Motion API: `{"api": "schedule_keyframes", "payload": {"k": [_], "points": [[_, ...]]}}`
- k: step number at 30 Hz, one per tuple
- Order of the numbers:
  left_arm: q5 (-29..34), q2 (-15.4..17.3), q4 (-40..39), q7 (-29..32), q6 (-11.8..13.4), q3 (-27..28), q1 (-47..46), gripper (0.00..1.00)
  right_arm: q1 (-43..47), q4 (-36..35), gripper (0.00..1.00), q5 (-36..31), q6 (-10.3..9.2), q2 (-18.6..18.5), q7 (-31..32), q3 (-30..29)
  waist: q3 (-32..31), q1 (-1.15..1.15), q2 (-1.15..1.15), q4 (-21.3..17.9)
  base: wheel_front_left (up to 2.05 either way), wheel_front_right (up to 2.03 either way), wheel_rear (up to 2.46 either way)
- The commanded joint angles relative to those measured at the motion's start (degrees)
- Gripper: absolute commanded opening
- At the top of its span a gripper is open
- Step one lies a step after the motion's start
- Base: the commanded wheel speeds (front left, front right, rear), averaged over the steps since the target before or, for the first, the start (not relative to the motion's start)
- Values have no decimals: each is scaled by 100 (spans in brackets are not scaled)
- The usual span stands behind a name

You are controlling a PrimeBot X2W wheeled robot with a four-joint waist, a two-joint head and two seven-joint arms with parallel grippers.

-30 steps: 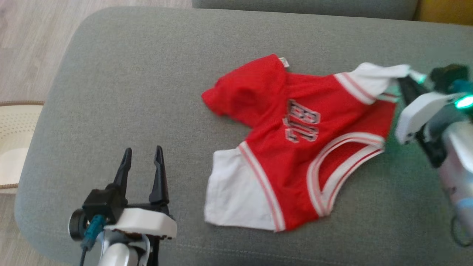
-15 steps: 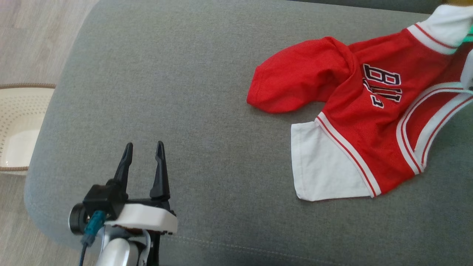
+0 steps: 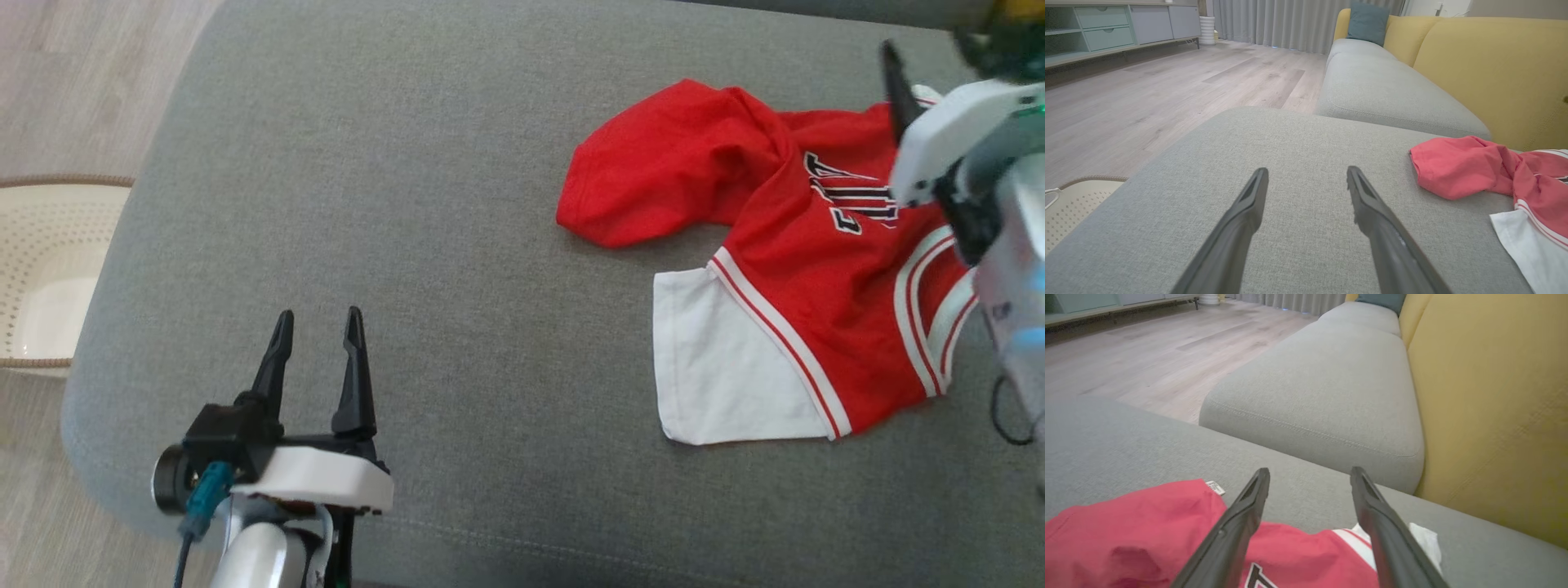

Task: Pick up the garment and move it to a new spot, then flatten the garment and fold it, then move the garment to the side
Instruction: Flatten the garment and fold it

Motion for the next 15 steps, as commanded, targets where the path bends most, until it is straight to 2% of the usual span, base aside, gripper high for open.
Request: {"api": "schedule_keyframes", "payload": {"k": [1, 8, 15], "points": [[54, -10, -168, -71, -16, 165, -220, 100, -74, -138, 100, 55, -5, 28, 18, 92, 16, 0, 0, 17, 0, 0, 0], [49, -16, -162, -71, -23, 124, -299, 100, 57, -221, 100, 844, -5, 149, 574, 812, 153, 0, 0, 224, 0, 0, 0], [33, -21, -188, -71, -9, 81, -361, 100, 106, -355, 100, 1573, -5, -24, 1111, 1439, 309, 0, 0, 452, 0, 0, 0]]}}
